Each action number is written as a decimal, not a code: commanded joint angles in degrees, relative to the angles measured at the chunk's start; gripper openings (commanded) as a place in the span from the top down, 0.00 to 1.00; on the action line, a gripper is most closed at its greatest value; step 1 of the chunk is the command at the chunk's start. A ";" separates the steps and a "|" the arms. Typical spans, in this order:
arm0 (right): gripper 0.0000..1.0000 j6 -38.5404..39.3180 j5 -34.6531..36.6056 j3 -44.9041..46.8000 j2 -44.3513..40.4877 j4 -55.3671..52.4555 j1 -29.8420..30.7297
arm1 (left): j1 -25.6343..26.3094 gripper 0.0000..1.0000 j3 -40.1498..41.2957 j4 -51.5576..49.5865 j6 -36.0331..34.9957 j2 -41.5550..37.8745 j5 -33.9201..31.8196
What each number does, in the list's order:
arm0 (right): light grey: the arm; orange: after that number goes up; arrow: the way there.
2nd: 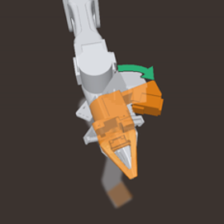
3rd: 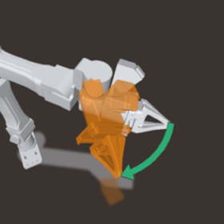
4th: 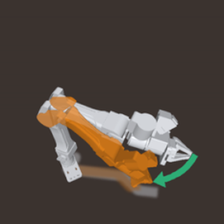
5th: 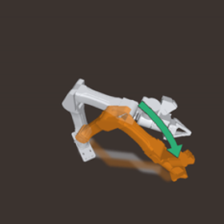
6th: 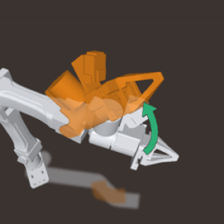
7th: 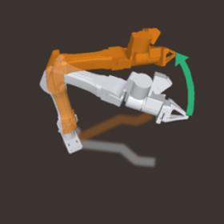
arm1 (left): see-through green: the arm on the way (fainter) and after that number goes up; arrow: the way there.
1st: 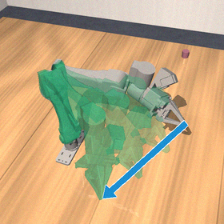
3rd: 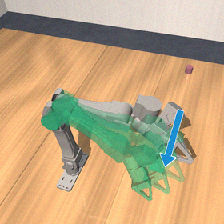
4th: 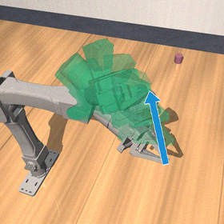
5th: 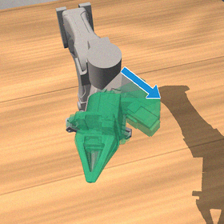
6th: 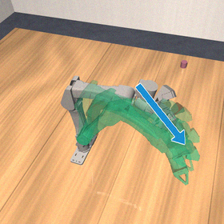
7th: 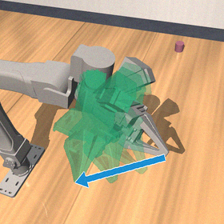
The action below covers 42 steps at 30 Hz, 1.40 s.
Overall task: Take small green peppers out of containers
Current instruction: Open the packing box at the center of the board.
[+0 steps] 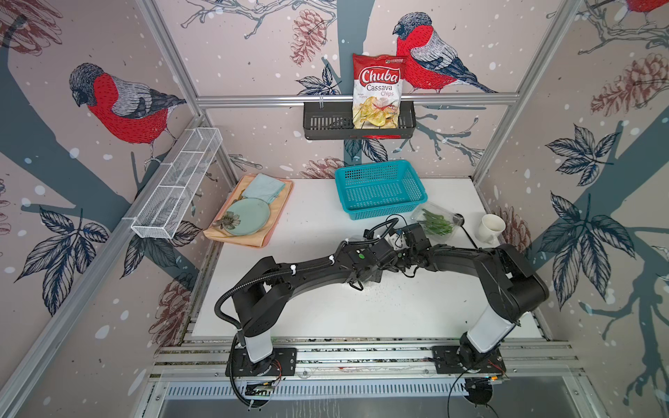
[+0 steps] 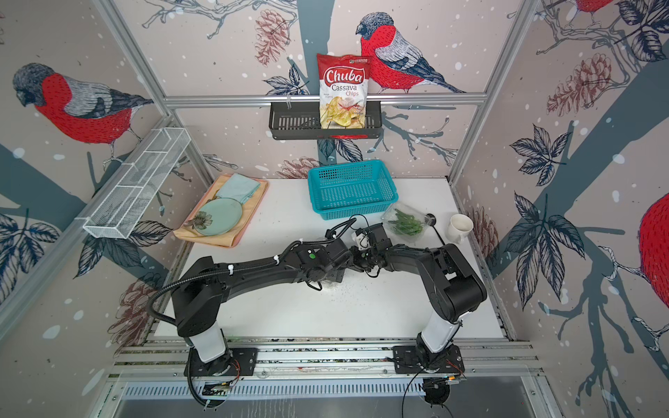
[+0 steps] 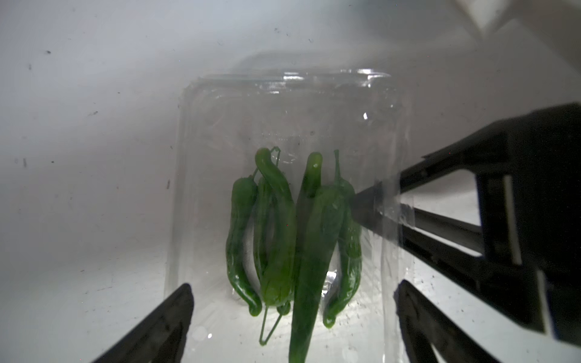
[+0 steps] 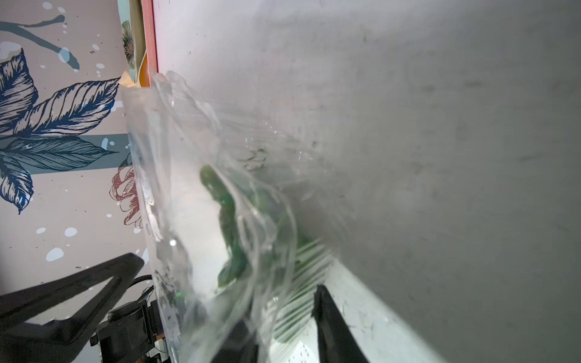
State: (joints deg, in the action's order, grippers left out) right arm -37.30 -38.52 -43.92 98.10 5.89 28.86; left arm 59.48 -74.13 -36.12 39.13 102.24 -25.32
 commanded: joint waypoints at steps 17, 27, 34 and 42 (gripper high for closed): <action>0.70 2.58 -1.64 -0.11 0.52 -1.91 0.41 | 0.28 0.03 5.17 5.72 -3.25 -4.64 5.42; 0.70 2.58 -2.04 -0.28 0.54 -1.76 0.41 | 0.28 0.03 6.63 5.20 -5.52 -3.82 6.48; 0.70 3.72 -1.10 -0.01 0.42 -3.25 0.69 | 0.33 0.04 4.41 0.92 -2.40 -1.27 -2.23; 0.71 4.80 0.18 0.86 1.20 -3.64 1.09 | 0.45 0.08 -1.94 -6.50 3.74 2.17 -13.89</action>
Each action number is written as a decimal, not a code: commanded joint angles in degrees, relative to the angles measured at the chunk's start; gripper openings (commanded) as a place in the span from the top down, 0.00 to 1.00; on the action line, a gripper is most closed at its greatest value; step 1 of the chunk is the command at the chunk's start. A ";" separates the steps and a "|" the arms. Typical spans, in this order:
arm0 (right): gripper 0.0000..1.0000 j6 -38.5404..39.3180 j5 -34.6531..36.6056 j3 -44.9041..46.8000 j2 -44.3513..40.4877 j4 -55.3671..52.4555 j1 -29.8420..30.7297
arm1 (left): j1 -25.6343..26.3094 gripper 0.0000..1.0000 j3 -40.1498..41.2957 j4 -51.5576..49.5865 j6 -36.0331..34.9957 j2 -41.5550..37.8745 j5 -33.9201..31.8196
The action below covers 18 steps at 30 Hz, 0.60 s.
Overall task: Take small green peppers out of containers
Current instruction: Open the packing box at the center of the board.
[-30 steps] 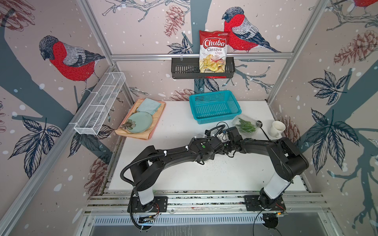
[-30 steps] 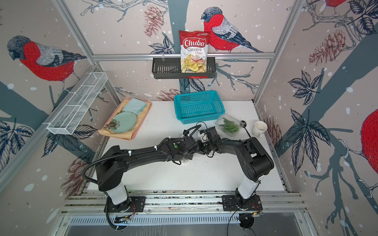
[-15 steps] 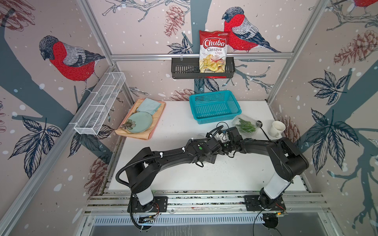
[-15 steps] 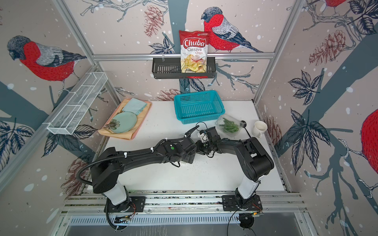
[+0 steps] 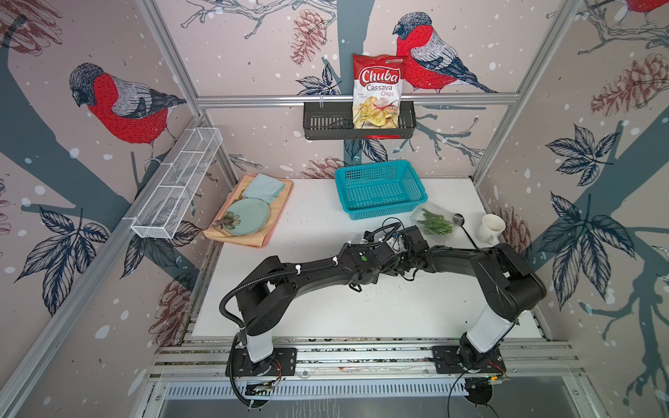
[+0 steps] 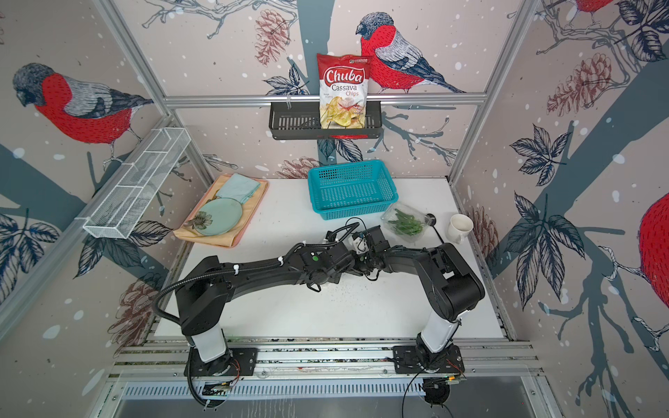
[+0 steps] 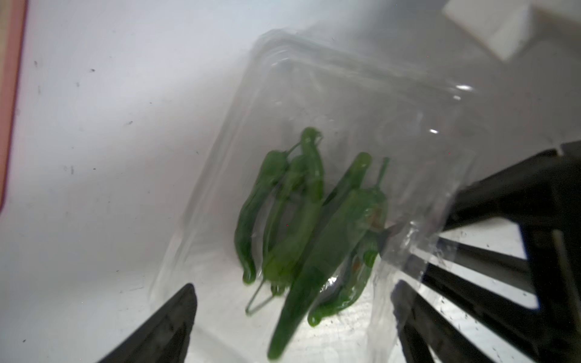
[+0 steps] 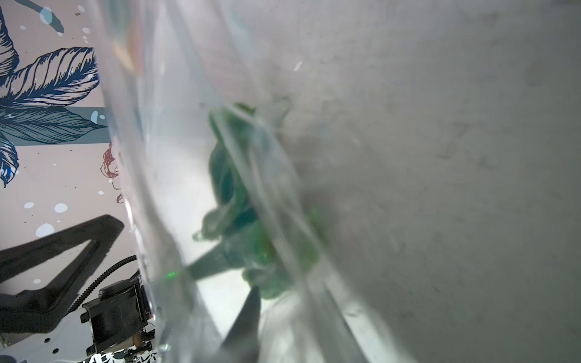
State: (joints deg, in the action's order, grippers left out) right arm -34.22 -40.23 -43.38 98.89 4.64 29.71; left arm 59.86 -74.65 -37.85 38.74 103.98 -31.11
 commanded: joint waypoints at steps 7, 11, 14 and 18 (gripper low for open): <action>0.72 2.96 3.15 0.24 -0.32 -3.92 0.26 | 1.01 0.14 -4.16 -13.82 9.13 -0.24 -18.04; 0.72 3.50 3.82 0.10 -1.23 -4.85 0.09 | 0.97 0.15 -4.61 -16.92 9.55 -1.74 -20.79; 0.72 3.89 4.15 -0.13 -1.81 -5.41 -0.35 | 0.97 0.15 -4.26 -17.26 8.65 -3.60 -20.94; 0.71 4.72 4.83 -0.65 -2.38 -6.67 -0.66 | 0.97 0.13 -3.92 -17.02 7.24 -5.80 -19.86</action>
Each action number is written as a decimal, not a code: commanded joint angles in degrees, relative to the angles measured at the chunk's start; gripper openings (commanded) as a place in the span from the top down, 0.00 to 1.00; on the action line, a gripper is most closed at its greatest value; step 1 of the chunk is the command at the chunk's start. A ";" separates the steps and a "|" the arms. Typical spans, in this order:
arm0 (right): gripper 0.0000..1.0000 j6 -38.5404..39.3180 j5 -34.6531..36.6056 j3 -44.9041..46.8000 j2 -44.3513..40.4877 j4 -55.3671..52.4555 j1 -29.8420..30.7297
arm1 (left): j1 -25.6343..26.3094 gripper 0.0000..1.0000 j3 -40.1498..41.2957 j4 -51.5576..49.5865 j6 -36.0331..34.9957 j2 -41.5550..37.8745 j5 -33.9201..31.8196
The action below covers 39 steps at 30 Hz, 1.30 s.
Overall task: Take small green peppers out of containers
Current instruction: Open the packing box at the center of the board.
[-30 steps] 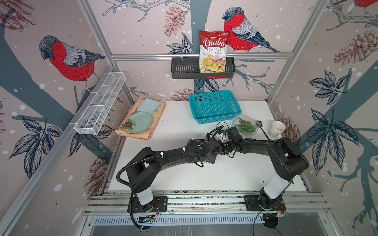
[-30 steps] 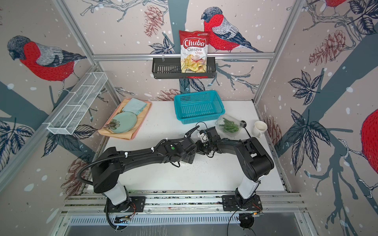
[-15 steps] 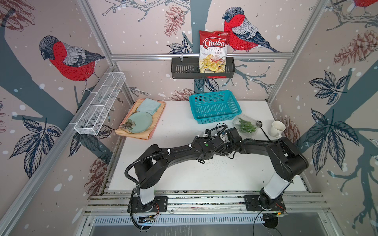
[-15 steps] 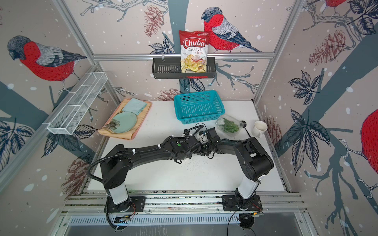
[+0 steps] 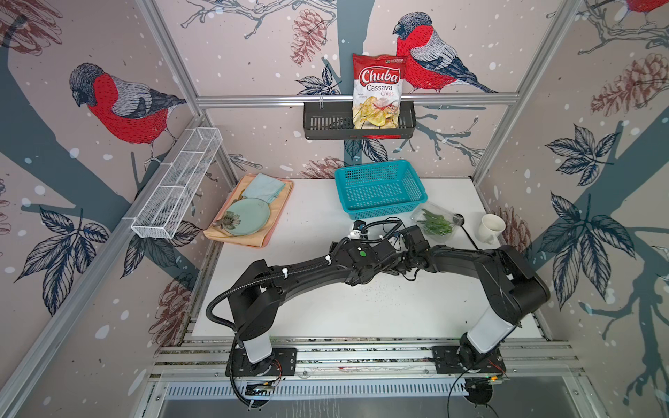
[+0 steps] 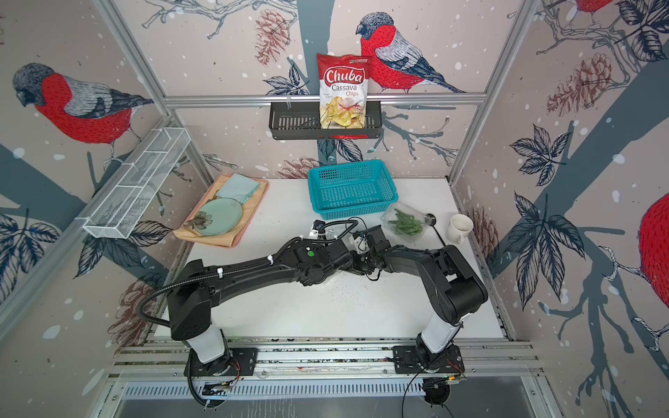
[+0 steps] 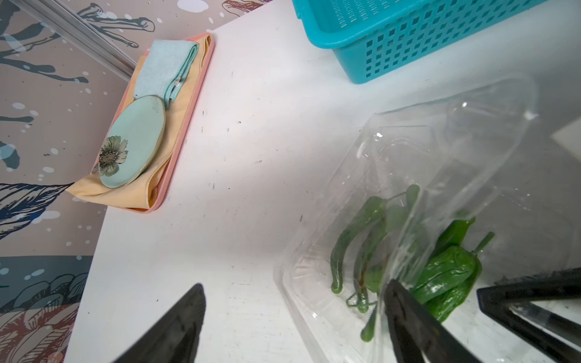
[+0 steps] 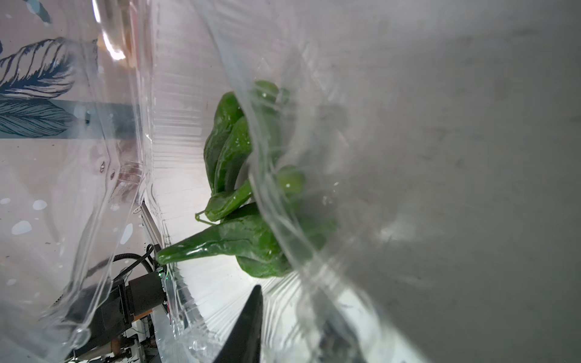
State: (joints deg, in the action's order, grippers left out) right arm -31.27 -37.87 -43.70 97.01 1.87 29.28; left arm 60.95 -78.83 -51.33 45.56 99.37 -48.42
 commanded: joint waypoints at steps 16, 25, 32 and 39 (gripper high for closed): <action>0.38 5.49 5.04 -3.47 -1.39 -8.53 -0.45 | -8.67 0.03 -2.09 -0.94 -8.47 -8.50 8.44; 0.30 6.12 5.52 -4.63 -1.58 -9.34 -0.54 | -16.63 0.03 -1.93 1.98 -12.69 -10.84 18.76; 0.26 6.05 6.04 -5.06 -2.07 -9.97 -0.46 | -19.64 0.03 -4.32 4.77 -15.76 -11.98 26.90; 0.25 5.33 5.60 -5.87 -1.67 -9.60 -0.45 | -15.38 0.03 -3.01 8.57 -20.77 -14.73 35.32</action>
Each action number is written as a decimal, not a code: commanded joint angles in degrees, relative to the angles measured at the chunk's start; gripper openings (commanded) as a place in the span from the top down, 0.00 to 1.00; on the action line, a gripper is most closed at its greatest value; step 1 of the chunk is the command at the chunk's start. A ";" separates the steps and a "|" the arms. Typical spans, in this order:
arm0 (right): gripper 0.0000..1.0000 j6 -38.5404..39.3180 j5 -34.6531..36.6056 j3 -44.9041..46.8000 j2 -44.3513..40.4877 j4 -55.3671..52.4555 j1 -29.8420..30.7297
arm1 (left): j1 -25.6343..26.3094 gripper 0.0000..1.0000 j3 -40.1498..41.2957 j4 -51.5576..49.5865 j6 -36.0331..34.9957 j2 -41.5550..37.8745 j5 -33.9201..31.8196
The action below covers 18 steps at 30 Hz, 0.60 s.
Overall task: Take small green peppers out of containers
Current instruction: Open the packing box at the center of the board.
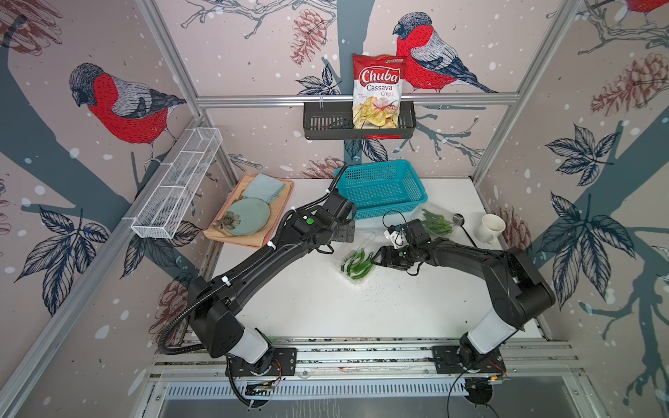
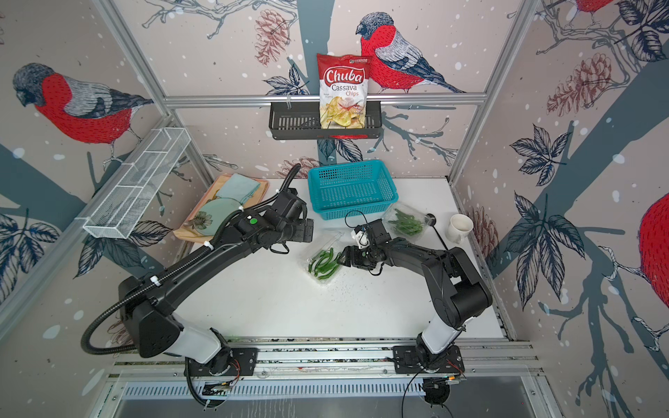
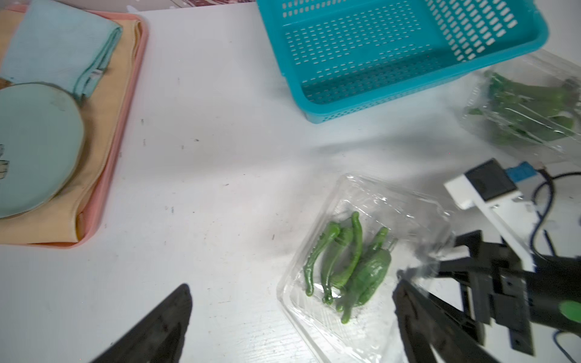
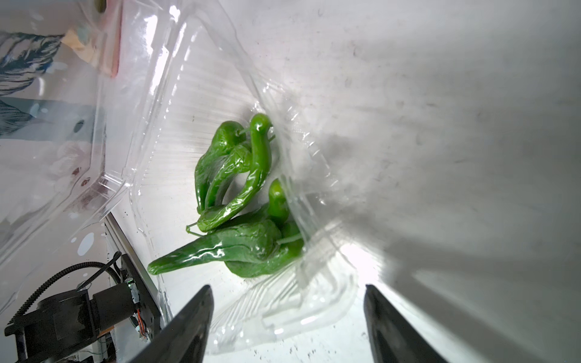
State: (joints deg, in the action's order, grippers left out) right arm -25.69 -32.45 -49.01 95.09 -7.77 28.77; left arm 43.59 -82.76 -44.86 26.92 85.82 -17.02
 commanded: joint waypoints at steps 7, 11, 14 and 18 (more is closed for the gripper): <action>0.24 -0.88 -0.39 -1.75 1.48 0.28 0.05 | 10.22 0.03 4.24 3.18 -3.10 0.31 0.95; 0.23 -0.94 -0.55 -1.84 2.10 0.19 0.23 | 10.63 0.03 4.73 3.35 -3.23 3.01 -2.03; 0.23 -0.68 -0.39 -1.60 2.38 -0.23 0.23 | 10.63 0.03 4.74 2.31 -1.65 5.35 -8.76; 0.23 -0.25 0.05 -1.32 2.38 -0.71 0.14 | 9.96 0.03 3.70 -0.95 -1.60 9.23 -19.37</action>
State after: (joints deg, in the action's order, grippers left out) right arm -26.76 -32.47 -50.52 97.43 -7.97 28.88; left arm 54.02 -78.22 -43.33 24.69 93.73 -26.52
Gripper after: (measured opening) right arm 0.772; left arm 0.967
